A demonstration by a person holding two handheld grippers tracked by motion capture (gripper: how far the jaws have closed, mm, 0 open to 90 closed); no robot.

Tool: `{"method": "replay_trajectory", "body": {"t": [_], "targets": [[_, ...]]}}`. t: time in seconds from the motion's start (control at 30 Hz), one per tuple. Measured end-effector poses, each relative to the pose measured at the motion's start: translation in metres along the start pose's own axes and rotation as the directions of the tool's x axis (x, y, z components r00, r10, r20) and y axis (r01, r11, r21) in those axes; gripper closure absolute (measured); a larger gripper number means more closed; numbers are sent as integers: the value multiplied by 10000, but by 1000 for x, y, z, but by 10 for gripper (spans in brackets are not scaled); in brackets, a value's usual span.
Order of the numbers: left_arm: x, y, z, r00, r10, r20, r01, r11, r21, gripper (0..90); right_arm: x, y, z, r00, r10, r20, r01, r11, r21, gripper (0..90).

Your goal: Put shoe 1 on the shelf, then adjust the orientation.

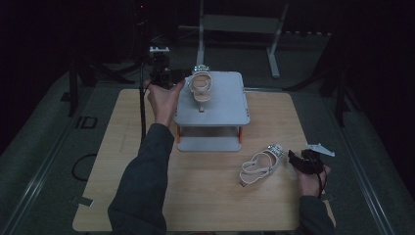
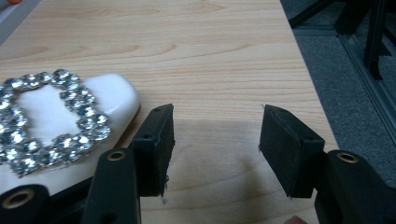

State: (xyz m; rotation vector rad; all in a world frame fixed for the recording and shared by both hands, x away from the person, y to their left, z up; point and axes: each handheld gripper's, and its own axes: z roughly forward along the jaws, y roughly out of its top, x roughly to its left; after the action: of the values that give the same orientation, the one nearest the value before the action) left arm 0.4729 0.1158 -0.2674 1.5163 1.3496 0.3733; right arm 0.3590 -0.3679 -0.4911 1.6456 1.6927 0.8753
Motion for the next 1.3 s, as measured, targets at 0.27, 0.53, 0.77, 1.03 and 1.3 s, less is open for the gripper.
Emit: {"method": "replay_trajectory", "body": {"t": [0.27, 0.53, 0.77, 1.03, 1.3], "targets": [[12, -9, -6, 9986, 418, -337, -399, 9976, 563, 444, 9, 1, -3, 9995, -282, -137, 281, 9996, -54, 447], [11, -20, -12, 9906, 1242, -576, -1206, 9908, 620, 448, 12, 5, -11, 9993, -305, -226, 300, 9993, -225, 447], [20, -34, -14, 9766, 1894, -1016, -1800, 9791, 952, 448, 22, 12, -30, 9979, -445, -479, 412, 9968, -687, 441], [42, -56, -22, 9706, 1855, -1534, -1702, 9795, 1079, 449, 37, 16, -47, 9955, -480, -815, 413, 9958, -822, 438], [65, -80, -27, 9744, 1389, -1765, -1197, 9861, 1152, 449, 52, 10, -48, 9927, -542, -1079, 509, 9982, -329, 440]]}}
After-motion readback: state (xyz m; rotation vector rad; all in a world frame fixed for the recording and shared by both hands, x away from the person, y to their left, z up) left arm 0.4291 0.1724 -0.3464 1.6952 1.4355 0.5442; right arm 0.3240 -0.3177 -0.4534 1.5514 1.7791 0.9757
